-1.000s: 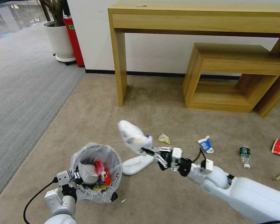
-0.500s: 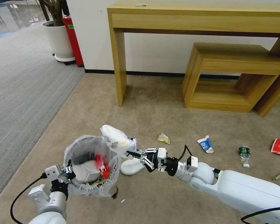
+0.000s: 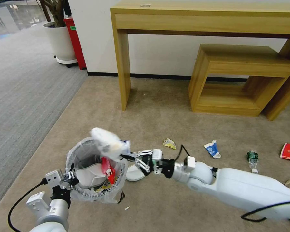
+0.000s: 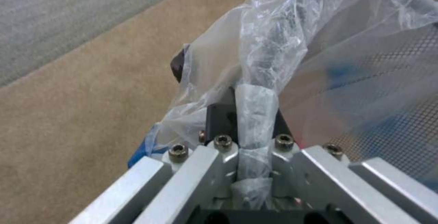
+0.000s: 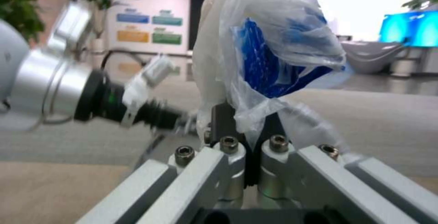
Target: Pick up the trash bin and place the garbage on the floor into it.
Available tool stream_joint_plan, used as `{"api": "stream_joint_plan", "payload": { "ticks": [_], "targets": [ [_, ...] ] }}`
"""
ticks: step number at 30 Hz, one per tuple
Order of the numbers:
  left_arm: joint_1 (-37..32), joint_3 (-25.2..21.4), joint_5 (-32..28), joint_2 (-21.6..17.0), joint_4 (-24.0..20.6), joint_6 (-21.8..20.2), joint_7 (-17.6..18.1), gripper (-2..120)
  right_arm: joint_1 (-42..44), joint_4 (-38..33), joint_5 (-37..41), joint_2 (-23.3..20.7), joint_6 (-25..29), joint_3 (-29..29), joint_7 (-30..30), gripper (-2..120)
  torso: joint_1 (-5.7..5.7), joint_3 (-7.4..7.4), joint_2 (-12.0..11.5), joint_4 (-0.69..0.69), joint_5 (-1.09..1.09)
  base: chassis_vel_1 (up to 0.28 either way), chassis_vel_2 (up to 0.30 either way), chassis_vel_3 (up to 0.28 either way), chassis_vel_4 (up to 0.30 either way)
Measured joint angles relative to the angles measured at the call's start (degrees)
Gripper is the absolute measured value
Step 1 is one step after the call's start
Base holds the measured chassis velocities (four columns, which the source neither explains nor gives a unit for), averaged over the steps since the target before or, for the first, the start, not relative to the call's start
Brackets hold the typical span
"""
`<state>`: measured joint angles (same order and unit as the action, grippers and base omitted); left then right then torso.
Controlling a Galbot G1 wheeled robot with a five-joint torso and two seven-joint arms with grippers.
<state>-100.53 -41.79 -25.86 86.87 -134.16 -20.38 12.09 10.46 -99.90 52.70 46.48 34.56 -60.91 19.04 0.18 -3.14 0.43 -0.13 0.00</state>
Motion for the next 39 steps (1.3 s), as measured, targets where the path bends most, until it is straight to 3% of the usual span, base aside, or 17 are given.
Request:
{"api": "stream_joint_plan", "payload": {
  "ticks": [5,15,19,21,23,26,28,31,33,39],
  "targets": [
    [-1.5,-0.7,0.1,0.5,-2.0,0.1,0.0,1,-2.8,2.7,0.6,3.3,0.0,-4.0,-0.2,0,0.00,0.00,0.0,0.00,-0.01,0.000,0.000,0.000,0.000],
    [-2.4,-0.8,-0.2,0.5,-3.2,0.2,0.0,1,-2.6,4.8,-0.3,4.7,-0.7,-5.7,-1.1,4,0.00,0.00,0.0,-0.02,0.00,0.000,0.000,0.000,0.000],
    [-2.5,-0.8,-0.3,0.5,-3.4,0.3,0.0,1,-2.5,5.1,-0.7,4.9,-0.9,-5.9,-1.3,15,0.00,0.00,0.0,-0.02,0.00,0.000,0.000,0.000,0.000],
    [-2.5,-0.8,-0.4,0.5,-3.5,0.3,0.0,1,-2.4,5.1,-1.0,5.0,-1.1,-6.0,-1.5,27,0.00,0.00,0.0,-0.02,0.00,0.000,0.000,0.000,0.000],
    [-2.5,-0.7,-0.4,0.5,-3.5,0.3,0.0,1,-2.4,5.1,-1.0,5.0,-1.1,-6.0,-1.6,28,0.00,0.00,0.0,-0.02,0.00,0.000,0.000,0.000,0.000],
    [-2.6,-0.8,-0.6,0.3,-3.5,0.3,0.0,1,-2.3,4.7,-1.2,4.9,-1.3,-5.6,-1.8,46,0.00,0.00,0.0,-0.02,0.00,0.000,0.000,0.000,0.000],
    [-2.7,-0.9,-0.7,0.2,-3.5,0.3,0.0,1,-2.2,4.5,-1.2,4.9,-1.3,-5.4,-1.8,50,0.00,0.00,0.0,-0.01,0.00,0.000,0.000,0.000,0.000],
    [-2.7,-1.1,-0.9,0.0,-3.2,0.3,0.0,1,-1.7,3.9,-1.3,4.6,-1.4,-4.5,-1.8,60,0.00,0.00,0.0,-0.01,0.00,0.000,0.000,0.000,0.000],
    [-2.7,-1.1,-1.2,-0.1,-2.4,0.3,0.0,1,-0.7,3.1,-1.6,4.0,-1.4,-2.8,-2.3,73,0.00,0.00,0.0,-0.01,0.01,0.000,0.000,0.000,0.000],
    [-2.7,-1.7,-2.9,-1.4,-0.8,-0.3,0.9,1,0.5,2.9,-1.6,2.4,-2.1,1.3,-2.9,91,0.00,0.01,0.0,-0.01,0.00,0.000,0.000,0.000,0.000]
  ]
}}
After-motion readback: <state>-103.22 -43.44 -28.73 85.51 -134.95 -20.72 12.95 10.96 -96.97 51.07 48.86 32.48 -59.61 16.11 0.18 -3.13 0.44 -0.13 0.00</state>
